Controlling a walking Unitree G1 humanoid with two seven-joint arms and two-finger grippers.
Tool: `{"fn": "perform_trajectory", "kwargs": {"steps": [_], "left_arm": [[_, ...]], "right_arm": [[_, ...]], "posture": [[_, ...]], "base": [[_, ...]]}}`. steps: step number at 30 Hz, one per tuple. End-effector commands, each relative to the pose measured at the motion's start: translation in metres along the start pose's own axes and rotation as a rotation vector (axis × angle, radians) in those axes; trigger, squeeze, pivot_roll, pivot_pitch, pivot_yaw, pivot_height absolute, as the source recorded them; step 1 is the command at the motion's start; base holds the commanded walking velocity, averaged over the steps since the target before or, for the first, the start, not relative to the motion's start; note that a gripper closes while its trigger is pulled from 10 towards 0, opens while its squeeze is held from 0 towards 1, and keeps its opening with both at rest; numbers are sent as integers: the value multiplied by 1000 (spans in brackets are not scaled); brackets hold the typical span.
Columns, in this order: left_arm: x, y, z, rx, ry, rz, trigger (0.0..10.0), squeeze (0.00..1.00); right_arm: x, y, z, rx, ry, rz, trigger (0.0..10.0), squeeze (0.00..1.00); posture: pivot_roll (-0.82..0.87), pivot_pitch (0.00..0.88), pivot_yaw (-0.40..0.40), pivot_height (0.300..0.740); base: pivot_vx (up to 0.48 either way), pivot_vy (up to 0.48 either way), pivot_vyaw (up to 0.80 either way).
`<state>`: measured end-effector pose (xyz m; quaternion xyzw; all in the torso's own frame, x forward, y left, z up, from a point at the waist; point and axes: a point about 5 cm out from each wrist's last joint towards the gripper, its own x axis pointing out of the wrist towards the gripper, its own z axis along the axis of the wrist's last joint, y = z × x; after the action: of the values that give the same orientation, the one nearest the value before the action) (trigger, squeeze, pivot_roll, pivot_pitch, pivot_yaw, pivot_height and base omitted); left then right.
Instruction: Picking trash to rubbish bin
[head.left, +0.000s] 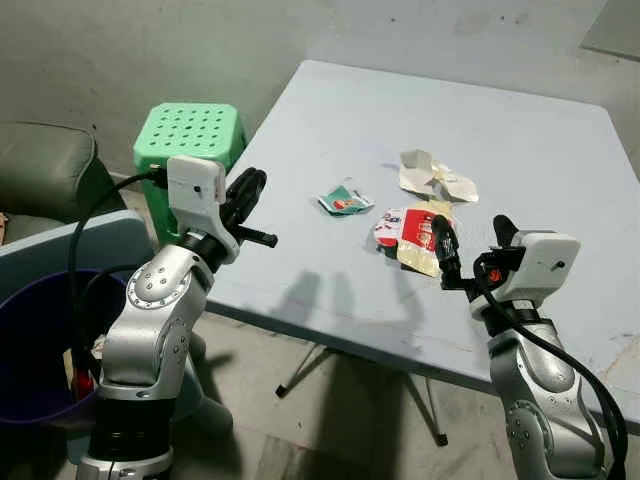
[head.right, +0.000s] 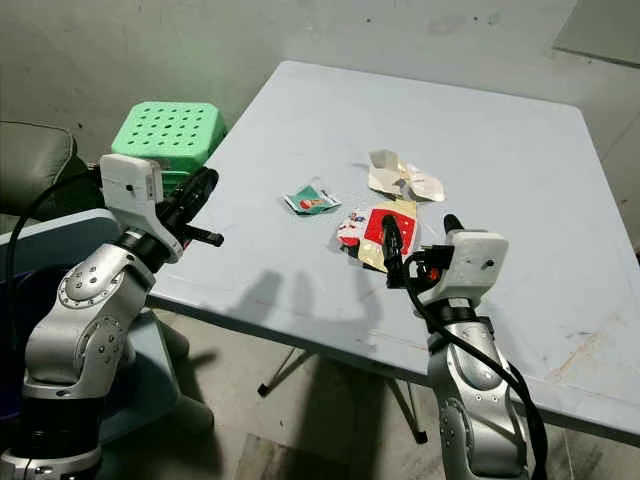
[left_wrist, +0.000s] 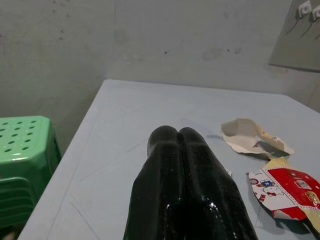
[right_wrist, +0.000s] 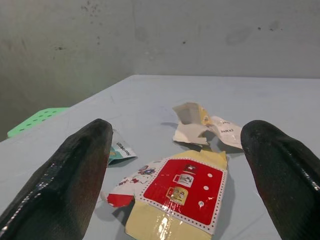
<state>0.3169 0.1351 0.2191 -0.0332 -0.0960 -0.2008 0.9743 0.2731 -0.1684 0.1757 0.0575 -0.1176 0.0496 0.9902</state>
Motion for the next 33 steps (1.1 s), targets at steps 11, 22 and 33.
{"fn": "perform_trajectory", "kwargs": {"steps": [11,22,33], "left_arm": [[3,-3,1,16,12,-35,10000,0],[4,-5,2,9,14,-42,10000,0],[4,-13,-2,-25,30,-78,10000,0]], "right_arm": [[-3,3,4,5,-28,-1,10000,0],[-3,3,4,6,-27,-1,10000,0],[-4,-2,1,-26,2,21,10000,0]], "posture": [[-133,117,-4,740],[-133,117,-3,740],[-133,125,-7,740]], "base": [[386,0,0],[386,0,0],[163,0,0]]}}
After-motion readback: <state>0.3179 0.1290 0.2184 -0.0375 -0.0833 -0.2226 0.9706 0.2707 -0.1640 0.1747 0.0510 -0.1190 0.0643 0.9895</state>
